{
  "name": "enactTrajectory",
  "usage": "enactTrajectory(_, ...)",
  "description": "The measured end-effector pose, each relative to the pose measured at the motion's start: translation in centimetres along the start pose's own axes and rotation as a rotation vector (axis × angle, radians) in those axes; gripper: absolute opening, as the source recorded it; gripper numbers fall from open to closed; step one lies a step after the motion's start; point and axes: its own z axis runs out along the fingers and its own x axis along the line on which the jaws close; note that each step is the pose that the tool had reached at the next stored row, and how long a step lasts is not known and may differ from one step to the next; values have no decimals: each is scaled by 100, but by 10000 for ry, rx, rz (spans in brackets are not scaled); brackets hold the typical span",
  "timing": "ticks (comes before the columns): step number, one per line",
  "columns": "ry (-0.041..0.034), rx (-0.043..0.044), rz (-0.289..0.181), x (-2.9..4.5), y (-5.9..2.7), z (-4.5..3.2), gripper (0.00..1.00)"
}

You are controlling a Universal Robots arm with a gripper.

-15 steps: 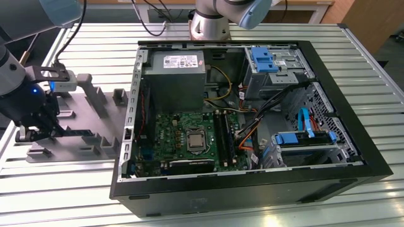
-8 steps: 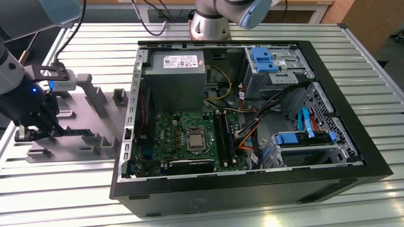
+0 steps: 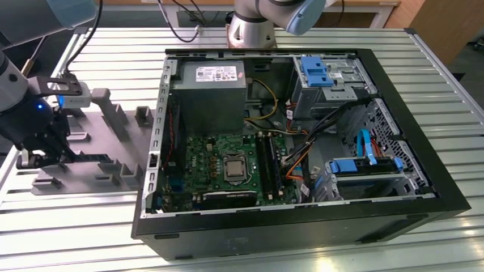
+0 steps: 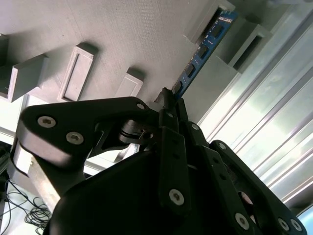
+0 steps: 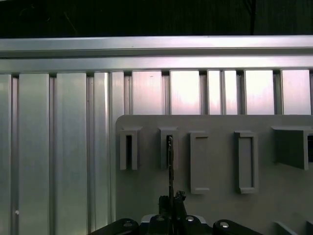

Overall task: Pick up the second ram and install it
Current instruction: 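Pick up the second ram and move it above second insertion slot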

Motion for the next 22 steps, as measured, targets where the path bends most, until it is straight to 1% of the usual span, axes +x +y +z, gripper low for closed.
enactTrajectory(22, 1, -1, 0, -2, 0, -82, 14)
